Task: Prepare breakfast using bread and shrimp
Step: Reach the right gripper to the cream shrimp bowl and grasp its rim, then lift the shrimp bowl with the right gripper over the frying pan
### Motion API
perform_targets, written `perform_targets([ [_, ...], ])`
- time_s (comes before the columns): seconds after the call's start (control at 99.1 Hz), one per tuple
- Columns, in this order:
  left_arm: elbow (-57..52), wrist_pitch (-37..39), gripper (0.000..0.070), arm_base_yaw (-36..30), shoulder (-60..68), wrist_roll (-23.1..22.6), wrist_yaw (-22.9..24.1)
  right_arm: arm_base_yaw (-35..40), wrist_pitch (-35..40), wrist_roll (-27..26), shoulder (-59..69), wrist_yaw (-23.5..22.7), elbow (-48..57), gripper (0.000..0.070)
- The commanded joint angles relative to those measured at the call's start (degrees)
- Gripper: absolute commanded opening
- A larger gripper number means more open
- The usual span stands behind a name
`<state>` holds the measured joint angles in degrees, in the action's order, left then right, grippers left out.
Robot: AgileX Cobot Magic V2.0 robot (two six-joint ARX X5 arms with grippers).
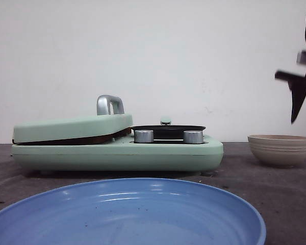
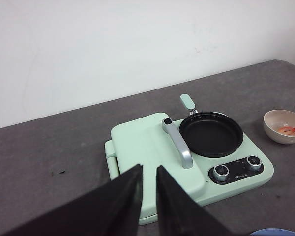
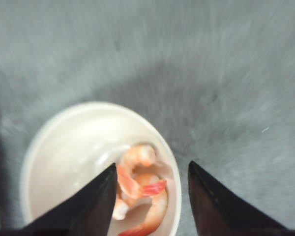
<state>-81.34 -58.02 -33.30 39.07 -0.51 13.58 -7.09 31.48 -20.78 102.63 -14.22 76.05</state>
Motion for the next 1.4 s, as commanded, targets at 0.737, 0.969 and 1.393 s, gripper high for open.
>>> perform_targets([
  [0.737, -0.5, 1.0, 0.0, -0.4, 4.9, -0.1, -0.2, -1.0, -5.8, 0.9, 9.3, -2.1, 0.9, 0.0003],
  [0.969, -0.5, 1.1, 0.0, -0.4, 6.4, 0.2, -2.3, -1.0, -8.0, 2.3, 9.3, -3.6, 0.9, 0.0003],
  [1.393, -0.5, 3.7, 0.0, -0.4, 7.1, 0.1, -3.8, 4.8, -20.4, 2.1, 2.1, -8.2, 1.3, 0.0003],
])
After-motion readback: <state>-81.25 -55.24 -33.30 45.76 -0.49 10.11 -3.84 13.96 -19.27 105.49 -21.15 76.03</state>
